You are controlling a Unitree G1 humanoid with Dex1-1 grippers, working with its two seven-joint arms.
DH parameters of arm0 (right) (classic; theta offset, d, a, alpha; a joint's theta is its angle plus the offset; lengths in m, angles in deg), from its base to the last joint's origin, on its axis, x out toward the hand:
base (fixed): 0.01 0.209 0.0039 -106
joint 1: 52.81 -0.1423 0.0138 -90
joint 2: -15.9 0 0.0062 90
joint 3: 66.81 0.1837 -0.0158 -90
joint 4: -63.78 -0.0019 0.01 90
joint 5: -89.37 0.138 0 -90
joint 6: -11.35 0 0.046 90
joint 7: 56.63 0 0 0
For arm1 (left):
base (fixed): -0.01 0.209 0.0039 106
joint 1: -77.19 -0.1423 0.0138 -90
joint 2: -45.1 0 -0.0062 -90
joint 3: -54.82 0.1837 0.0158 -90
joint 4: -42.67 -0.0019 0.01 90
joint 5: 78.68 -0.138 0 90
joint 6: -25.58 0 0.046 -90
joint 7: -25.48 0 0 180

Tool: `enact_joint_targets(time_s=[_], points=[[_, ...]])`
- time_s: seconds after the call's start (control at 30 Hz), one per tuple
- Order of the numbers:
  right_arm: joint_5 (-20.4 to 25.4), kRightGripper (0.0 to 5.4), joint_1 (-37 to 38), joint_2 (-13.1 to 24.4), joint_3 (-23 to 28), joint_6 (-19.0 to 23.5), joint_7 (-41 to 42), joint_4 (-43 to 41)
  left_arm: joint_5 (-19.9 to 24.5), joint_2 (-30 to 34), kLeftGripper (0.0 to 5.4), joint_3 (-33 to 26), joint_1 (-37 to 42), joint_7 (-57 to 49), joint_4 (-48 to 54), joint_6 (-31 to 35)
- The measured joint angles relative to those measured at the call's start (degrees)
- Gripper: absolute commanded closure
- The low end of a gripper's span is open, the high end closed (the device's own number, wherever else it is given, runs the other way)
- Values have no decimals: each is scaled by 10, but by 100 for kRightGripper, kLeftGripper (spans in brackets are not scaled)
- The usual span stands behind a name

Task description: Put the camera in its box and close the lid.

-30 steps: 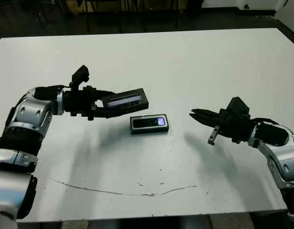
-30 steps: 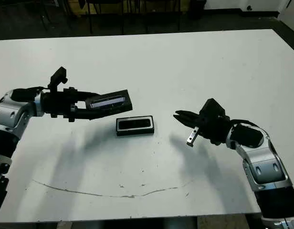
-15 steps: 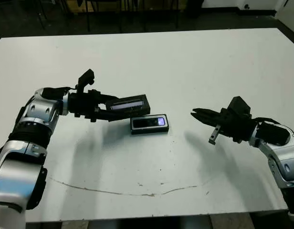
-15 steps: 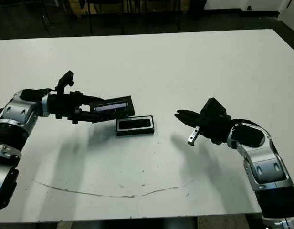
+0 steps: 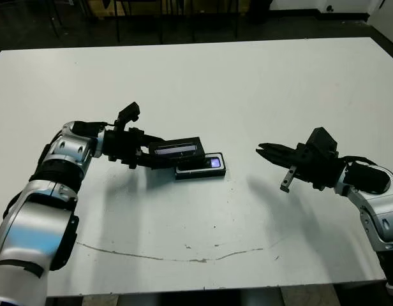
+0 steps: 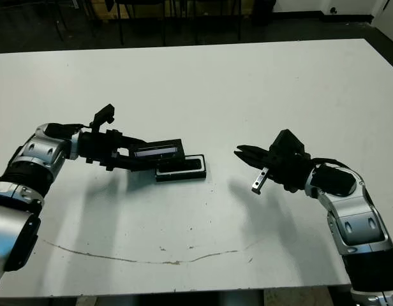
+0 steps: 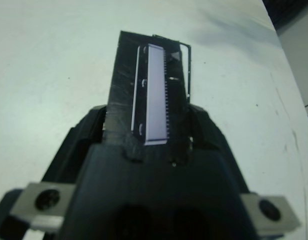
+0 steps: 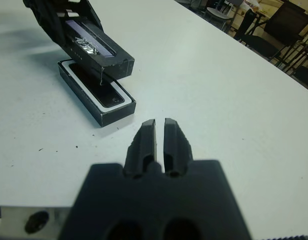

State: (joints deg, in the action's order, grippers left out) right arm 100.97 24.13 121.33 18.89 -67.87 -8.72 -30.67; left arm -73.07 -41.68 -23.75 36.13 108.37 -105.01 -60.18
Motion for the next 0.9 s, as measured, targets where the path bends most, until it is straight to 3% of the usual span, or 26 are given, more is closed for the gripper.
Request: enact_joint_targets(time_s=[0.3,0.67,0.9], points=[[-7,540,5,4,1,8,-2,-16,-14,-17,254,11,-1,18,4,-17],[-7,540,6,3,0,0,-4,-8,-16,-14,254,29,-22,28,74,27],[-7,540,6,3,0,2,-4,-9,-46,-19,254,56,-22,-2,63,14]])
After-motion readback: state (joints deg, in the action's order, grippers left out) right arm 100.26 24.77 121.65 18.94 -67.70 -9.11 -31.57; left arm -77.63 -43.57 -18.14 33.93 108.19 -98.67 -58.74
